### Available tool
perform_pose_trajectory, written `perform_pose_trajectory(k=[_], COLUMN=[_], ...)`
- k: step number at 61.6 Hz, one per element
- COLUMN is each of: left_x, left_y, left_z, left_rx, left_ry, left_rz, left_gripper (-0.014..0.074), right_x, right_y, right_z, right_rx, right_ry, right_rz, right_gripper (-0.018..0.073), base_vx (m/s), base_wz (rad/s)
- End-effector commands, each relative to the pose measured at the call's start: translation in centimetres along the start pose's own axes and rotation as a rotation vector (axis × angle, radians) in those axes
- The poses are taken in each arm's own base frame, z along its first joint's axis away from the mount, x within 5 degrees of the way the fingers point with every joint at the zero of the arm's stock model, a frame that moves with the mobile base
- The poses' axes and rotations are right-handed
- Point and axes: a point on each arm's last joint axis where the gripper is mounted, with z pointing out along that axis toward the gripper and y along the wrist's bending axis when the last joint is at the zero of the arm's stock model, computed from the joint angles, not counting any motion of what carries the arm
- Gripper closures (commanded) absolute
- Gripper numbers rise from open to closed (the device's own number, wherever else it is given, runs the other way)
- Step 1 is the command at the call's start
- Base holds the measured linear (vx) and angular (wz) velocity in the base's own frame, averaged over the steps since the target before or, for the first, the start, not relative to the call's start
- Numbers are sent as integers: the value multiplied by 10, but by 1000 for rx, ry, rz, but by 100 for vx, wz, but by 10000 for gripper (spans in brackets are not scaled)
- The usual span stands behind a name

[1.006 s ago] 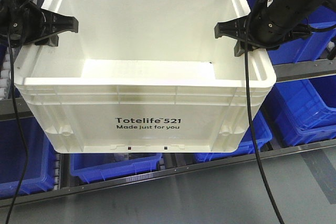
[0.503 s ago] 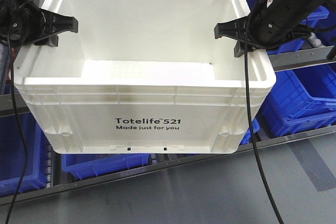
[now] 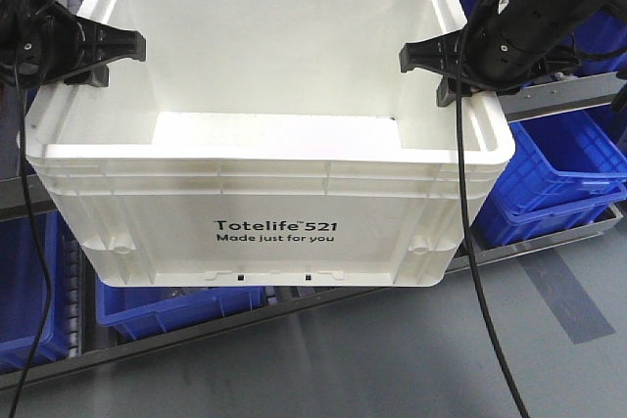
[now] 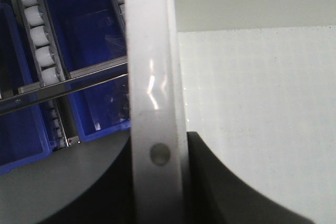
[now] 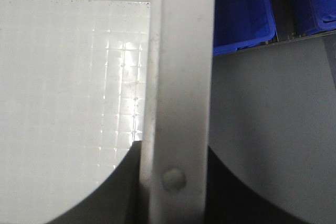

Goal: Move bin from left to right shelf
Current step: 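Hold the tote with both grippers while the base backs away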

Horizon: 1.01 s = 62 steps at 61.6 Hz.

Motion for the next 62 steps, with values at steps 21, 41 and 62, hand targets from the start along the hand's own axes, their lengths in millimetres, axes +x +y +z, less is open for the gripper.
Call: perform_pose_trajectory(k=[21,41,62], left_x=[-19,-19,-19], left_y=[2,2,2], left_z=[-40,-40,-40], left_rx=[19,19,19], left_ry=[-212,-212,-212], left_rz=[22,22,22], left_gripper=[603,603,603], right_x=[-14,-14,-14], right_y=[-5,-5,-5], right_z=[-40,-40,-40], right_rx=[12,12,12], right_ry=[-196,-196,-195], right_rz=[-29,-29,-29], right_gripper=[538,538,538], base_vx=[0,1,4], base_wz=[-18,-39,-67])
